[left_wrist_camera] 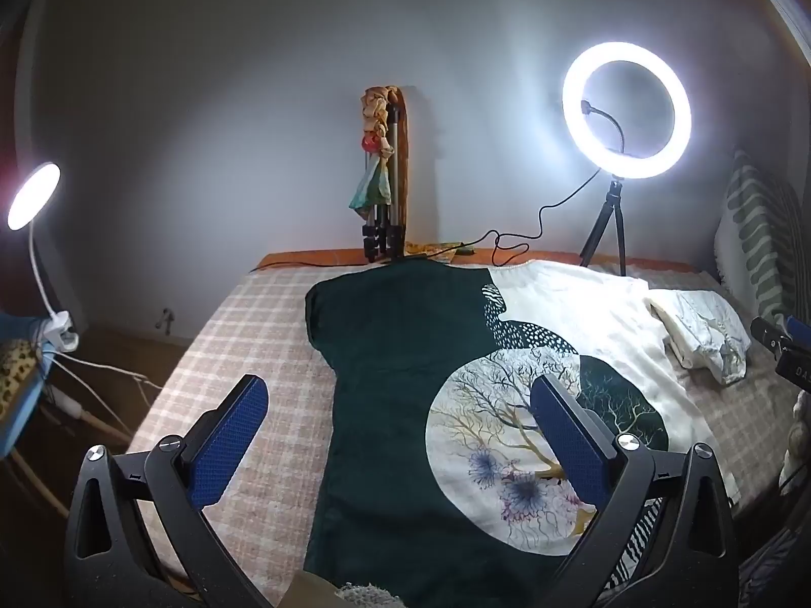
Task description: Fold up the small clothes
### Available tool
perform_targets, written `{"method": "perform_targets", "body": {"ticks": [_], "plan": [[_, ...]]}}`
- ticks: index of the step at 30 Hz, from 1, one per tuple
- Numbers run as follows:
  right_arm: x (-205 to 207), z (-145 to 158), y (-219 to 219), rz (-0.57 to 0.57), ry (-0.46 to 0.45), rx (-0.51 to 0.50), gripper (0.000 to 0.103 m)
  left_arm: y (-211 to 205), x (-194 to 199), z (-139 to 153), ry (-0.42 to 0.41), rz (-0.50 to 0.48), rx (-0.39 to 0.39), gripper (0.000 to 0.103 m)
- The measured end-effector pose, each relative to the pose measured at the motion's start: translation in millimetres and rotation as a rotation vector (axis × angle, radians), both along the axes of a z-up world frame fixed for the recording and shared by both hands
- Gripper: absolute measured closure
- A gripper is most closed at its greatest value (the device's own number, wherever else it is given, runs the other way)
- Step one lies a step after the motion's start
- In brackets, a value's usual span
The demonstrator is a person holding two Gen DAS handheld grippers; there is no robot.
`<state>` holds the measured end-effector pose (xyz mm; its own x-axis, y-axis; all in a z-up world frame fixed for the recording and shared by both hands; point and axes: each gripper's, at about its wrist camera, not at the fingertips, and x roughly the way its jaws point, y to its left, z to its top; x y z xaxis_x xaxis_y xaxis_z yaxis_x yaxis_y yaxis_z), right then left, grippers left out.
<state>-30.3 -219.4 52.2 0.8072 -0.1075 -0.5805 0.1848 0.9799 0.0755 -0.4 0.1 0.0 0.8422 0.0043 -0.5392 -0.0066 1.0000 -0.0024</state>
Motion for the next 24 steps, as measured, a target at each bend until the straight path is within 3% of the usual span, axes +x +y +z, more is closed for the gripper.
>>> {"method": "perform_targets", "body": {"ticks": [24], "plan": [[1.0,-1.4,0.6,-0.001,0.003,0.003,0.000,2.5,1.8,2.8,-0.016,0.010,0.017,0.000]]}}
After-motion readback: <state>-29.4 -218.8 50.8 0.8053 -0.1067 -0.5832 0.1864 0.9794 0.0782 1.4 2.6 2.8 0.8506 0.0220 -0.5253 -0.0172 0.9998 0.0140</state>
